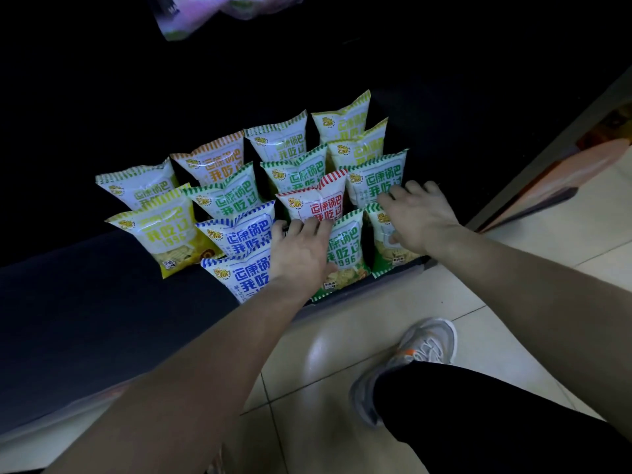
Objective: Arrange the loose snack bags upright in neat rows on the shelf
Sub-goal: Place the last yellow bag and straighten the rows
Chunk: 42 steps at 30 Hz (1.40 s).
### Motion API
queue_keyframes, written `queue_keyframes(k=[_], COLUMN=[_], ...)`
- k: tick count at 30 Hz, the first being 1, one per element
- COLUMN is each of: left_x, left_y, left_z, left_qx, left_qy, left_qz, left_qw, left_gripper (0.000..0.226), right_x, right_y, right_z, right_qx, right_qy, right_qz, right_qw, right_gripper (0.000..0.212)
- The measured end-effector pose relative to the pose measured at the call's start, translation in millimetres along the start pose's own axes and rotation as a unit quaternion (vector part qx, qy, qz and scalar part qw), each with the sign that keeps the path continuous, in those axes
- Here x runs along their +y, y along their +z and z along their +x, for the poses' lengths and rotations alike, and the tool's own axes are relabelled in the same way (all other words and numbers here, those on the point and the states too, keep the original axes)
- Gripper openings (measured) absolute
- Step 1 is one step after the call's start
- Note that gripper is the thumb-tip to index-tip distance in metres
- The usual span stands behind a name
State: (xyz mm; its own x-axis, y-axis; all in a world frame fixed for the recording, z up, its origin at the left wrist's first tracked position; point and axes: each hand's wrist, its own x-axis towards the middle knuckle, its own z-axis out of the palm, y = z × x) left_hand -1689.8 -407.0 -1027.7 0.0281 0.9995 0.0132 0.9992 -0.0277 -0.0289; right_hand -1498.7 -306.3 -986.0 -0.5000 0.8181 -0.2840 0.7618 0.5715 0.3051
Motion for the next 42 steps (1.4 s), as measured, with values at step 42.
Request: queue_keyframes(k=[42], left_x=[9], left_y=[-4], left_z=[-1], left_qx=[-0.014], left_qy=[-0.028], left_qz=[-0.005], left_qw=[1.000], left_gripper=[0.079], right_x=[-7], right_y=[-6], right_z=[4], right_qx=[0.007], right_qy=[0.019], right_qz=[0.019], right_qw=[1.000], right_gripper=[0.065])
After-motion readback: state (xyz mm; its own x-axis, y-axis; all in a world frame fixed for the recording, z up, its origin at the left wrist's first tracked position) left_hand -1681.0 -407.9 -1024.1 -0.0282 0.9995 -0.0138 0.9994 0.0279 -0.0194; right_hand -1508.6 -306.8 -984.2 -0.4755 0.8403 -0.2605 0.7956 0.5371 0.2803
